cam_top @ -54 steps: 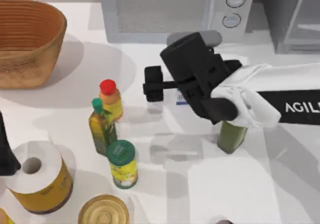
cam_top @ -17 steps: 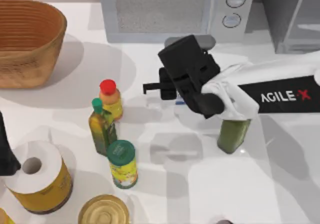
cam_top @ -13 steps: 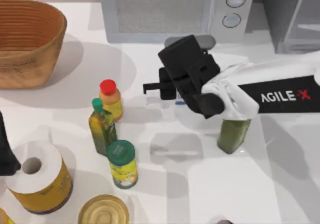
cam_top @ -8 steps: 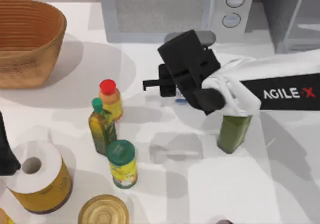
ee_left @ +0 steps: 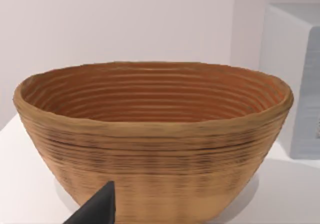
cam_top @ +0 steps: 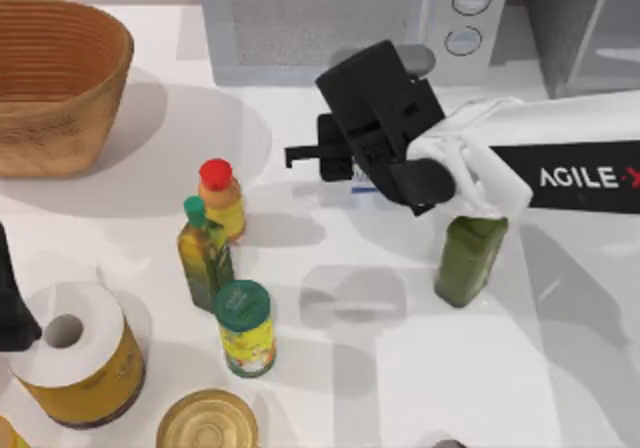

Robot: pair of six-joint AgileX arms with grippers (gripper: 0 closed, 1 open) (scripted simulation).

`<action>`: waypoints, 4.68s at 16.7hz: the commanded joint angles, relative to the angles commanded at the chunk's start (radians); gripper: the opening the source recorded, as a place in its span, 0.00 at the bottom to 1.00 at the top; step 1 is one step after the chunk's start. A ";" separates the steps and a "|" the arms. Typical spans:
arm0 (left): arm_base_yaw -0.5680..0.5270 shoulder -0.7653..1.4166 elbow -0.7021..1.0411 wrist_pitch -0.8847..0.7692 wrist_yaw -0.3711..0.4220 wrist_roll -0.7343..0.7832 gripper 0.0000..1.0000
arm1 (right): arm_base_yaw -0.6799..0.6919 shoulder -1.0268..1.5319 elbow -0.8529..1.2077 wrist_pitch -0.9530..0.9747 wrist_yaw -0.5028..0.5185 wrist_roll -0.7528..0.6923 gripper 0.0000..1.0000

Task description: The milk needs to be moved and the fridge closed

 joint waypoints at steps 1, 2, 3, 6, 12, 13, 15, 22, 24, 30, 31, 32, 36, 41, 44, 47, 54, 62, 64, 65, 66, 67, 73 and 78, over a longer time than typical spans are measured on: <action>0.000 0.000 0.000 0.000 0.000 0.000 1.00 | -0.001 -0.007 -0.006 0.011 -0.005 -0.003 0.00; 0.000 0.000 0.000 0.000 0.000 0.000 1.00 | -0.004 -0.019 -0.019 0.033 -0.015 -0.010 0.00; 0.000 0.000 0.000 0.000 0.000 0.000 1.00 | -0.011 -0.036 -0.039 0.065 -0.029 -0.021 0.00; 0.000 0.000 0.000 0.000 0.000 0.000 1.00 | -0.042 -0.111 -0.135 0.227 -0.094 -0.075 0.00; 0.000 0.000 0.000 0.000 0.000 0.000 1.00 | -0.222 -0.317 -0.436 0.761 -0.268 -0.243 0.00; 0.000 0.000 0.000 0.000 0.000 0.000 1.00 | -0.272 -0.352 -0.496 0.841 -0.295 -0.273 0.00; 0.000 0.000 0.000 0.000 0.000 0.000 1.00 | -0.384 -0.416 -0.619 0.969 -0.341 -0.327 0.00; 0.000 0.000 0.000 0.000 0.000 0.000 1.00 | -0.681 -0.538 -0.911 1.176 -0.418 -0.419 0.00; 0.000 0.000 0.000 0.000 0.000 0.000 1.00 | -0.688 -0.540 -0.917 1.179 -0.419 -0.420 0.00; 0.000 0.000 0.000 0.000 0.000 0.000 1.00 | -0.693 -0.505 -0.881 1.144 -0.421 -0.422 0.00; 0.000 0.000 0.000 0.000 0.000 0.000 1.00 | -0.699 -0.480 -0.850 1.114 -0.425 -0.425 0.00; 0.000 0.000 0.000 0.000 0.000 0.000 1.00 | -0.707 -0.448 -0.809 1.075 -0.431 -0.430 0.00; 0.000 0.000 0.000 0.000 0.000 0.000 1.00 | -0.748 -0.289 -0.540 0.842 -0.467 -0.452 0.00; 0.000 0.000 0.000 0.000 0.000 0.000 1.00 | -0.813 -0.071 -0.128 0.455 -0.527 -0.486 0.00; 0.000 0.000 0.000 0.000 0.000 0.000 1.00 | -0.851 0.038 0.112 0.190 -0.562 -0.509 0.00; 0.000 0.000 0.000 0.000 0.000 0.000 1.00 | -0.879 0.115 0.300 -0.010 -0.592 -0.528 0.00; 0.000 0.000 0.000 0.000 0.000 0.000 1.00 | -0.896 0.155 0.416 -0.131 -0.616 -0.542 0.00; 0.000 0.000 0.000 0.000 0.000 0.000 1.00 | -0.896 0.155 0.416 -0.131 -0.616 -0.542 0.00; 0.000 0.000 0.000 0.000 0.000 0.000 1.00 | -0.896 0.155 0.416 -0.131 -0.616 -0.542 0.15; 0.000 0.000 0.000 0.000 0.000 0.000 1.00 | -0.896 0.155 0.416 -0.131 -0.616 -0.542 0.23; 0.000 0.000 0.000 0.000 0.000 0.000 1.00 | -0.896 0.155 0.416 -0.131 -0.616 -0.542 0.30; 0.000 0.000 0.000 0.000 0.000 0.000 1.00 | -0.896 0.155 0.416 -0.131 -0.616 -0.542 0.38; 0.000 0.000 0.000 0.000 0.000 0.000 1.00 | -0.896 0.155 0.416 -0.131 -0.616 -0.542 0.83; 0.000 0.000 0.000 0.000 0.000 0.000 1.00 | -0.896 0.155 0.416 -0.131 -0.616 -0.542 1.00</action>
